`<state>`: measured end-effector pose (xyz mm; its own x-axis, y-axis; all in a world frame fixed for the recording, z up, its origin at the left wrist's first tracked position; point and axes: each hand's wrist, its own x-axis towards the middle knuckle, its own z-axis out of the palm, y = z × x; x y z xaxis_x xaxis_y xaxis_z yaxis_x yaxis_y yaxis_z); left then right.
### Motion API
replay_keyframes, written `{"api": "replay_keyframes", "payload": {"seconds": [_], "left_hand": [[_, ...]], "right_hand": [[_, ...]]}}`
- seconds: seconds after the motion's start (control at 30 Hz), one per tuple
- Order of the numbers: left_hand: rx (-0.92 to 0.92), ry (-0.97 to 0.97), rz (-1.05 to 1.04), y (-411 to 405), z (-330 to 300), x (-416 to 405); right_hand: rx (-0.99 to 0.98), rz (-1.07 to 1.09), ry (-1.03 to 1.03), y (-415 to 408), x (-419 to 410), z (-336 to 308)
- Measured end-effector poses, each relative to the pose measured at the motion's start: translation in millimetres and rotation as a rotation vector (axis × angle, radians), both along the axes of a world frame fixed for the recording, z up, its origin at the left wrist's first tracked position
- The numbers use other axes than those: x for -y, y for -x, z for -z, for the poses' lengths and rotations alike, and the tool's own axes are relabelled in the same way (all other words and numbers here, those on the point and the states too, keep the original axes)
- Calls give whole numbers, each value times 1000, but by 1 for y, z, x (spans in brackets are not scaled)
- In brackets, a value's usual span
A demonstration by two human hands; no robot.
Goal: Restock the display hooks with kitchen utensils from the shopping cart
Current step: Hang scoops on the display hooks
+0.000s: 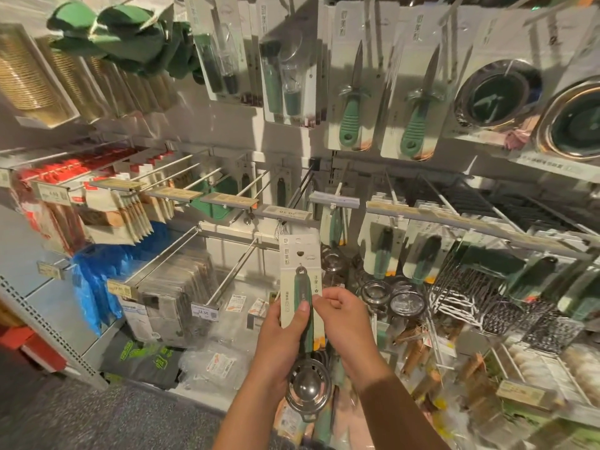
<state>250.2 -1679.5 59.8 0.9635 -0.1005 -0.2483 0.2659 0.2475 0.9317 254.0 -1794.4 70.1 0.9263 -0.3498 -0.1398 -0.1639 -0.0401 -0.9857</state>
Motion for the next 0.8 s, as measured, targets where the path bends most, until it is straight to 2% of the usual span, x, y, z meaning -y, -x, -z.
{"api": "replay_keyframes", "payload": {"seconds": [0.17, 0.53, 0.8], "left_hand": [[7, 5, 14, -2, -2, -2], [27, -13, 12, 4, -11, -6], [-50, -37, -35, 2, -15, -3]], "right_hand": [[10, 46, -54, -2, 5, 1], [126, 171, -28, -8, 24, -25], [139, 235, -10, -32, 31, -44]]}}
